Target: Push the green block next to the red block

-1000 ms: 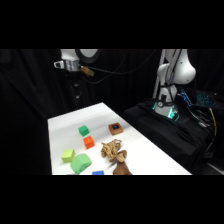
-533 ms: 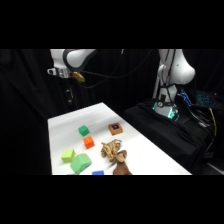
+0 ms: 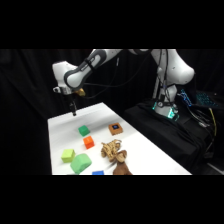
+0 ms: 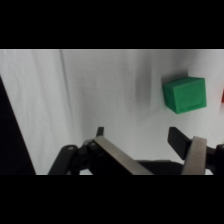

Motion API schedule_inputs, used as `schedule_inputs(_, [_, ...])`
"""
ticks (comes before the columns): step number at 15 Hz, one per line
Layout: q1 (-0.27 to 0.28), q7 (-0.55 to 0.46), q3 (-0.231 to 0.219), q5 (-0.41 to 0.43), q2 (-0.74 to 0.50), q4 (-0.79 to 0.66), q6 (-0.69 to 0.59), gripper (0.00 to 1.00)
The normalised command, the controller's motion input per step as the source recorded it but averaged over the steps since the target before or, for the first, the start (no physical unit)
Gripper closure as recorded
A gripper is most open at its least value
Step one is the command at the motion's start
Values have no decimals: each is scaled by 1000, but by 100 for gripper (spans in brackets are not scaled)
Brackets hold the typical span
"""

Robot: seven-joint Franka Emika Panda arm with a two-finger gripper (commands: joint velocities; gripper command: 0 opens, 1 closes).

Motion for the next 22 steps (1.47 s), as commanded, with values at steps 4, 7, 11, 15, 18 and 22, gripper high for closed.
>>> schedule_inputs(4, [-128, -258, 146, 182, 100, 52, 92, 0])
schedule_inputs(7, [-116, -284, 115, 166, 72, -19, 141, 0])
schedule_inputs(11, [-109, -267, 94, 160, 69, -44, 158, 0])
schedule_inputs(15, [-96, -240, 96, 160, 43, -91, 181, 0])
schedule_inputs(18, [-43, -196, 99, 141, -68, -145, 183, 0])
schedule_inputs(22, [71, -117, 67, 87, -233, -271, 196, 0])
